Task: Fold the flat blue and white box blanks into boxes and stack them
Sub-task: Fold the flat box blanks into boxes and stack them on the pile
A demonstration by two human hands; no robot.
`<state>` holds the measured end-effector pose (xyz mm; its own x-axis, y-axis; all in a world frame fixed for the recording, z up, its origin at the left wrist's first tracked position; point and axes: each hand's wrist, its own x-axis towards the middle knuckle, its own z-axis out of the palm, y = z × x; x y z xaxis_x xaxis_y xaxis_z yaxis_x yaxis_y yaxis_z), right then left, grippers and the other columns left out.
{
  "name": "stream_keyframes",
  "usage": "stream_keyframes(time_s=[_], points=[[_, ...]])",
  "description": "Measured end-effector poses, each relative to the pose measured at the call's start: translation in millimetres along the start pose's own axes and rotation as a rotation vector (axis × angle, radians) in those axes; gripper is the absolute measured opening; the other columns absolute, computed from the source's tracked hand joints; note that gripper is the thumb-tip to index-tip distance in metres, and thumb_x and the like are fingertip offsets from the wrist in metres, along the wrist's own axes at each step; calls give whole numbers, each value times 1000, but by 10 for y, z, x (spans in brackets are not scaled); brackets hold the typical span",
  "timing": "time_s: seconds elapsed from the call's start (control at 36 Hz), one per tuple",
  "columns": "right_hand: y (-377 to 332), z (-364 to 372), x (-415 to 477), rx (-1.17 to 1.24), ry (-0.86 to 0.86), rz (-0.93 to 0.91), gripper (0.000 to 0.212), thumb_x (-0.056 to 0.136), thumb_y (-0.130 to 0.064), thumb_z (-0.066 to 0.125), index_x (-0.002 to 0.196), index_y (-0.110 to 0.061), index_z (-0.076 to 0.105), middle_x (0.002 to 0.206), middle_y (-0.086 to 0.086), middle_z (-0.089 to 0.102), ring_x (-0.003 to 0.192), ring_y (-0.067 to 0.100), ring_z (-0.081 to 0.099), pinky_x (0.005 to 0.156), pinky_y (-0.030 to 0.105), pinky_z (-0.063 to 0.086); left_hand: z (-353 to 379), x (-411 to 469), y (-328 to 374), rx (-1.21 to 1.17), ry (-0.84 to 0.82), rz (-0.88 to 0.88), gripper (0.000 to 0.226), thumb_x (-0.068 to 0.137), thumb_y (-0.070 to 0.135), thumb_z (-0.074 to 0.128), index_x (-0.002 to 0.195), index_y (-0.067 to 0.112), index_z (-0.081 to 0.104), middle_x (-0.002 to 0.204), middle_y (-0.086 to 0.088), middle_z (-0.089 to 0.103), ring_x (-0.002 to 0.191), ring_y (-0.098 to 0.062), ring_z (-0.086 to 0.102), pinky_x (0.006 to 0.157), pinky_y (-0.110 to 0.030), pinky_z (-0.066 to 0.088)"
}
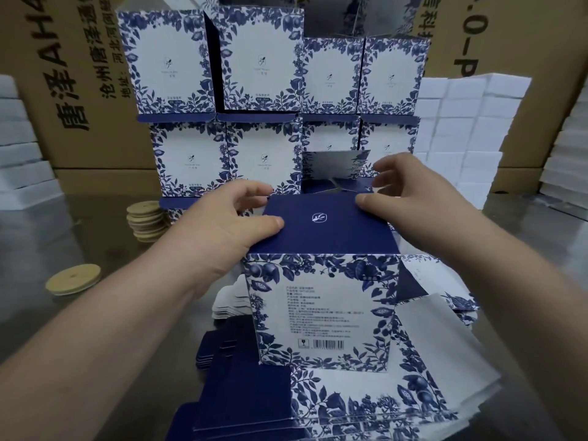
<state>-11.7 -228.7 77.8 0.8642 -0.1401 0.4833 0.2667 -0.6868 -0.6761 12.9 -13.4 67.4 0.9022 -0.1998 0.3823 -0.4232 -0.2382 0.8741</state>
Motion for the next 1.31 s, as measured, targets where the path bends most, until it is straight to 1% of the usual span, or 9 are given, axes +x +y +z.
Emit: stream_keyframes(time_s=[0.11,0.22,0.31,0.44,0.61,0.78,0.92,1.11,1.31], points=[[-5,11,-2,-41,-89,-28,26,84,-32,59,107,-42,51,103,-23,53,99,3,52,68,9,36,-11,-42,39,57,-3,15,35,84,1,59,76,34,64,67,22,66,51,13,56,46,0,37],[-12,23,-2,-2,-137,-22,13,86,-28,60,85,-41,62,91,-23,62,93,11,61,76,23,48,-50,-40,67,150,-54,35,47,83,0,54,57,36,70,100,26,61,79,21,52,60,6,34],[-36,27,-19,13,-146,-12,20,86,-26,60,71,-39,66,88,-7,71,90,27,65,78,38,53,-97,-74,113,284,-133,96,47,83,5,52,60,40,71,96,33,63,85,14,58,73,-5,45],[-80,-32,-48,-73,-150,-46,25,87,-22,61,68,-38,67,84,-31,62,93,17,64,70,17,49,-167,-185,233,469,-320,212,17,67,44,58,79,51,68,98,46,55,98,27,45,73,10,29],[-394,-120,-234,-373,-325,-190,15,77,-39,53,73,-44,66,100,-27,66,89,-3,61,77,17,46,-110,-247,278,640,-260,251,55,37,90,54,76,52,63,100,45,52,101,22,45,80,-5,31],[-551,-163,-385,-526,-445,-253,75,52,-79,38,114,-43,59,119,-27,59,112,-1,53,96,35,46,-46,-260,252,628,-170,363,51,46,82,47,81,48,64,90,42,55,93,13,52,85,-21,47],[-560,-111,-405,-493,-386,-303,52,57,-66,49,99,-40,66,107,-21,65,102,0,58,88,34,49,55,-356,227,578,-161,564,25,70,36,63,87,25,77,79,15,69,80,1,61,70,-33,52],[-552,-6,-459,-529,-296,-383,49,60,-60,44,92,-32,69,96,-11,70,94,6,61,78,30,50,4,-320,257,561,-257,528,44,68,42,58,108,55,45,97,23,60,82,1,61,74,-35,52],[-432,21,-548,-365,-264,-390,37,66,-52,51,80,-24,71,84,-7,74,93,17,68,77,38,53,0,-296,212,582,-267,637,25,72,44,58,74,24,72,74,8,66,73,-4,64,64,-34,54]])
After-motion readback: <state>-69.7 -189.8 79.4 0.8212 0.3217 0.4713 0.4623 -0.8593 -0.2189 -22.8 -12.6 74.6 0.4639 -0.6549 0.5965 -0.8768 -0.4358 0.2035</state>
